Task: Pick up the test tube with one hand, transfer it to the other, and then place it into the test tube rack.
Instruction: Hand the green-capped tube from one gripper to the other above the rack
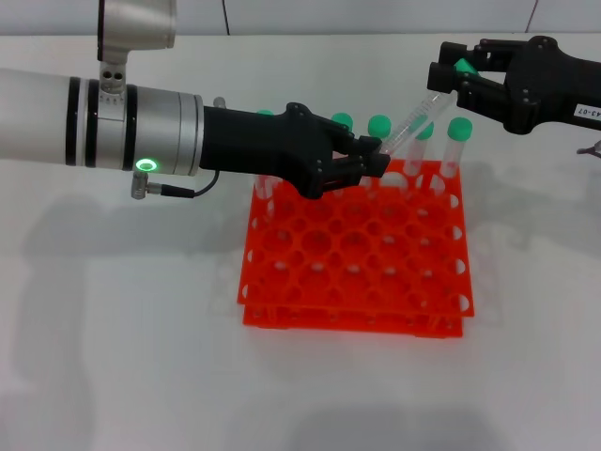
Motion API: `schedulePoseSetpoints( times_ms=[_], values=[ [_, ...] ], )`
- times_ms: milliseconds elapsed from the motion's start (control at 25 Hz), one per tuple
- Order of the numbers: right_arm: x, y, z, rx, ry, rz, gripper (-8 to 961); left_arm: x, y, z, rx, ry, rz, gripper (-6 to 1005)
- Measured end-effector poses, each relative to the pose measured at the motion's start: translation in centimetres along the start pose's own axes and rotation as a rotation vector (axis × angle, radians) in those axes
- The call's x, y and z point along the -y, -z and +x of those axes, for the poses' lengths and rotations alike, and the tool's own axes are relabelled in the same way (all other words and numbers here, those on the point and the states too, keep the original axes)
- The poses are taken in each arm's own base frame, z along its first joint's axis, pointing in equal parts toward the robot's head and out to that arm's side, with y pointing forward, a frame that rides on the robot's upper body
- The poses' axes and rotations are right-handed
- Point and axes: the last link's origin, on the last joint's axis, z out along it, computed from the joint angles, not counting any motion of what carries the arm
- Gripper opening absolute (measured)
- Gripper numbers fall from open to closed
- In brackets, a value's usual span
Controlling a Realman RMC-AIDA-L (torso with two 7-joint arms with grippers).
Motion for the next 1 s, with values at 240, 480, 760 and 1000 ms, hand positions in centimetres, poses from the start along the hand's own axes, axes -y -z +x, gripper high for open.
schedulePoseSetpoints(
  times_ms=[240, 480, 760, 1000],
  values=[
    [0.02, 0.08, 0.02, 0.001, -0.001, 0.003, 289, 0.02, 0.04, 0.05, -0.007, -0.008, 0.001, 190],
    [0.01, -0.01, -0.03, 0.000, 0.001, -0.001, 289, -0.03, 0.21, -0.12, -0.019, -0.010, 0.005, 190],
    [-0.02, -0.11, -0.06, -0.003, 0.003, -0.006, 288, -0.21, -0.01, -0.27, -0.012, -0.011, -0.004, 191],
    [-0.04, -0.12, -0.06, -0.004, 0.004, -0.008, 286, -0.64, -0.40, -0.34, 0.010, -0.024, -0.033, 191]
  ],
)
